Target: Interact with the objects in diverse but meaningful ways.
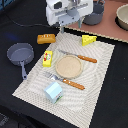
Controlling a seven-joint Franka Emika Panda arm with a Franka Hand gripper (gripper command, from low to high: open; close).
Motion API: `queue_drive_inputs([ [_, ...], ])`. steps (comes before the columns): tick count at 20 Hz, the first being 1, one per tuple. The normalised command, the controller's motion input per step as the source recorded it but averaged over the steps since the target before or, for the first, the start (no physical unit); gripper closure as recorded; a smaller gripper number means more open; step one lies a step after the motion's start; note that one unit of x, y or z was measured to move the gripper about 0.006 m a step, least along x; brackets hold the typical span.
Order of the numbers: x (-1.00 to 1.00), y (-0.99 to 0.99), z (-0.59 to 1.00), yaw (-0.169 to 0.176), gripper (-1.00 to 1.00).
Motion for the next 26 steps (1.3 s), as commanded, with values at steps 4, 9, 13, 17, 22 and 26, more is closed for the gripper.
queue_drive_inputs([
  [4,0.75,0.14,0.17,0.045,-1.0],
  [9,0.43,0.2,0.04,0.125,-1.0],
  [13,0.44,0.19,0.07,0.126,-1.0],
  [17,0.38,0.18,0.05,0.138,-1.0],
  [22,0.31,0.09,0.01,0.156,-1.0],
  [26,0.26,0.04,0.01,0.167,-1.0],
])
